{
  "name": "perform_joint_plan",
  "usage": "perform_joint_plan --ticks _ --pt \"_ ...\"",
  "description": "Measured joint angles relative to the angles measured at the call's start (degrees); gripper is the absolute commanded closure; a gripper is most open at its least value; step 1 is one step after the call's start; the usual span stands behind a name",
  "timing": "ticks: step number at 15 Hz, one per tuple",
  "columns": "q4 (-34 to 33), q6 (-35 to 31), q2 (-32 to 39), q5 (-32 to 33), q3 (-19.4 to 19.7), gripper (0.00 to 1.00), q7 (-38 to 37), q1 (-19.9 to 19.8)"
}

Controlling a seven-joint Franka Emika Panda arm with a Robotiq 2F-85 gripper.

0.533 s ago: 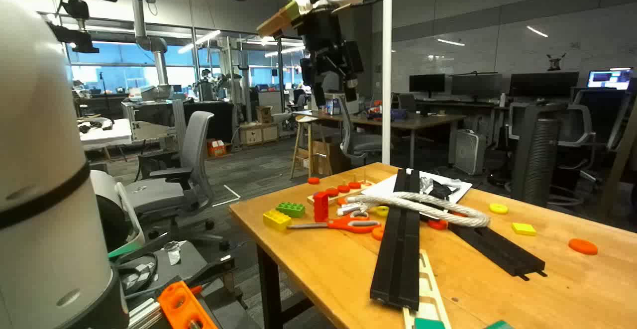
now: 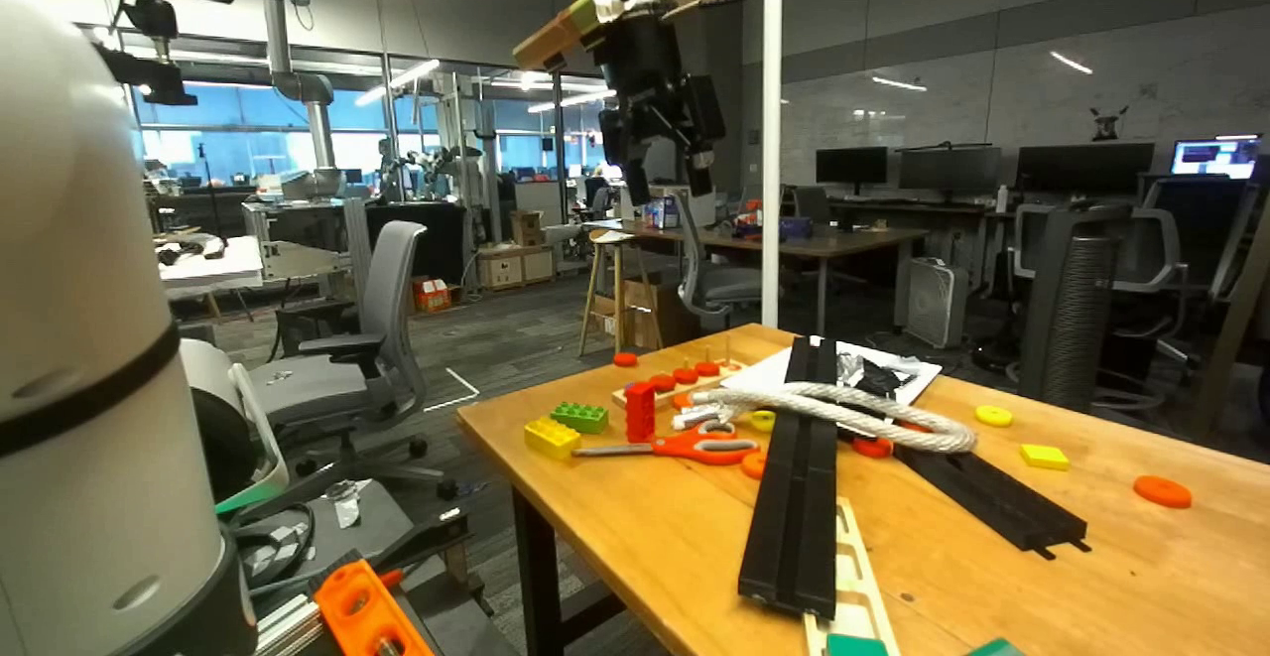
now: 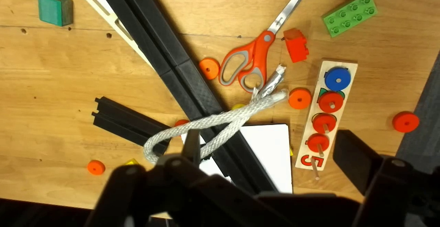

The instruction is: Put an orange disc on the empty rod of the wooden rack

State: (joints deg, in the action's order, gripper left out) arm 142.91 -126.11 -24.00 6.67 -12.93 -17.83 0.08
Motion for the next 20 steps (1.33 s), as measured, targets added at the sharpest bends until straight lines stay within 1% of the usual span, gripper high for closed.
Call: perform_joint_plan --ticks 2,5,9,12,15,18,20 --pt "-0.08 -0.02 0.51 -0.36 -0.06 0.00 0.00 1.07" --pt "-0.45 -0.35 1.54 -2.75 -0.39 0.00 0.03 4.15" --pt "-1.79 -2.03 3.38 -10.50 -0.29 0.00 2.31 8.72" --pt "-3.12 -3.98 5.85 -14.95 -0.27 0.00 4.40 10.96" --pt "-4.63 -7.81 10.92 -15.65 -0.37 0.00 4.51 11.36" --pt "-7.43 -11.02 18.63 -15.68 -0.19 0.00 4.50 11.29" --pt "-10.29 -11.73 24.08 -15.68 -0.11 0.00 4.50 11.26"
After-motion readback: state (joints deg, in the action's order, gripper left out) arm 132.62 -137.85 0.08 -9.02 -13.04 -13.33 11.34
